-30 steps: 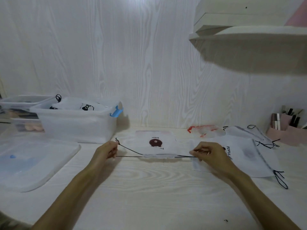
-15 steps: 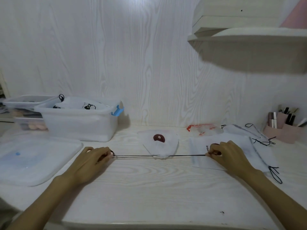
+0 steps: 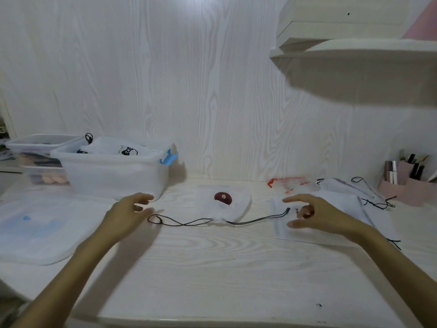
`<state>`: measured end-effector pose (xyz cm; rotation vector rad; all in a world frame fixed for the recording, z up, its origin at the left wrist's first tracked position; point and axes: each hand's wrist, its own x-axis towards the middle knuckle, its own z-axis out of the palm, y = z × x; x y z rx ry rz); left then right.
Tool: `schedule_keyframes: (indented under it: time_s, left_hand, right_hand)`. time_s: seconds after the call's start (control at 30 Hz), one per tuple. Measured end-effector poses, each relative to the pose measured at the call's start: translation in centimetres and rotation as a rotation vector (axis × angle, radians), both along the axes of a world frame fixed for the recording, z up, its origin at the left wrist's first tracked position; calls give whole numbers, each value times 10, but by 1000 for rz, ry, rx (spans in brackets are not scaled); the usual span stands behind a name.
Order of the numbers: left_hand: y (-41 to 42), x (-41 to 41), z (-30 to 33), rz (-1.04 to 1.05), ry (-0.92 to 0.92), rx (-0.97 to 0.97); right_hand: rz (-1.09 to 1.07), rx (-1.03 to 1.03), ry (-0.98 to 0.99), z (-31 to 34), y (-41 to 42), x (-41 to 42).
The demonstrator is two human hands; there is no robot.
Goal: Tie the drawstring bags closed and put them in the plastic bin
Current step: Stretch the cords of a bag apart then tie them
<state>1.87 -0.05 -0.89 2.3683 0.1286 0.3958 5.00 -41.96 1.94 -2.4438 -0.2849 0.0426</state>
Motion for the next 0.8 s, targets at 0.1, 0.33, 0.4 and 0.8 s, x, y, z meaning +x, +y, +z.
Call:
schedule_keyframes:
  time_s: [0.1, 0.33, 0.4, 0.8]
  left_hand:
    - [-40, -9, 11, -135, 135, -74]
    - [-115, 0, -17, -119, 324, -120]
    - [-117, 6, -21, -33, 253, -239]
    - [-119, 50, 12, 133, -216, -1165]
  right_hand:
    - [-125, -136, -227, 2, 30, -3]
    - [-51, -294, -299, -40, 126, -15]
    - [-26, -229, -348, -46, 133, -11]
    - [16, 126, -701, -20, 139, 33]
